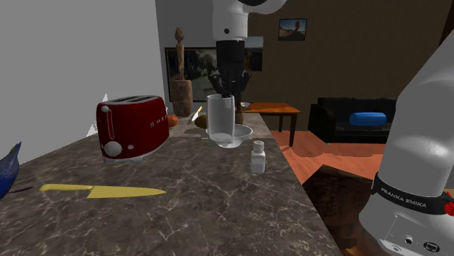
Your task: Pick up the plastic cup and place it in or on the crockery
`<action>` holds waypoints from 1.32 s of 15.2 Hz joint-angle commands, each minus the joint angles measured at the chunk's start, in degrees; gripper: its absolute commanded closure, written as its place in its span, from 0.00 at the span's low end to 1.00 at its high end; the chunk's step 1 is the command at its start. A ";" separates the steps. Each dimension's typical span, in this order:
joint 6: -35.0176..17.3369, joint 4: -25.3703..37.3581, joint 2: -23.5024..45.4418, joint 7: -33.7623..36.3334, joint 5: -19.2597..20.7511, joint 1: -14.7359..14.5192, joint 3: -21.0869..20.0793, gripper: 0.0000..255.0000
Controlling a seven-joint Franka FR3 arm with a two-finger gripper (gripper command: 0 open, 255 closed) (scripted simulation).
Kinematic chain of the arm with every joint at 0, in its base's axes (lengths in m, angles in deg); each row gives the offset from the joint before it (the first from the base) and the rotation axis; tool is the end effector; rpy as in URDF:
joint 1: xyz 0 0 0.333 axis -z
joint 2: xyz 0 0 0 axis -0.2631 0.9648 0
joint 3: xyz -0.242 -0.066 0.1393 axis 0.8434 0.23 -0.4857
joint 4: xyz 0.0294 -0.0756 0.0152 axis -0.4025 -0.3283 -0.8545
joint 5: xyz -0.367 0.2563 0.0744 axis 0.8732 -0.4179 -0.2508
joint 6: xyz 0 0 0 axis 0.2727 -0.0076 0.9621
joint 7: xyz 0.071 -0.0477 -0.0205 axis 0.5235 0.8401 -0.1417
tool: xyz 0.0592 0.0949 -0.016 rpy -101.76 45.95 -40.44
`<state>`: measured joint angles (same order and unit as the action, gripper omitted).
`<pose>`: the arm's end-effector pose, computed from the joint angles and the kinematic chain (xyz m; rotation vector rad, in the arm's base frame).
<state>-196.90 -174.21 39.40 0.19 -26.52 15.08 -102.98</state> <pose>0.4611 0.2225 0.4099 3.0639 -0.3034 0.0820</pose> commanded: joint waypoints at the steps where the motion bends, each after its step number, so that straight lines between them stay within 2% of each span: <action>1: 1.60 1.27 -0.35 -0.17 -0.01 0.02 0.22 1.00; 9: 7.48 6.17 -1.38 -0.67 0.02 0.13 1.00 1.00; 20: 10.75 18.14 7.55 -12.50 5.25 6.52 9.19 1.00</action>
<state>-186.43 -157.65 45.64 -11.61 -21.73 21.15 -94.20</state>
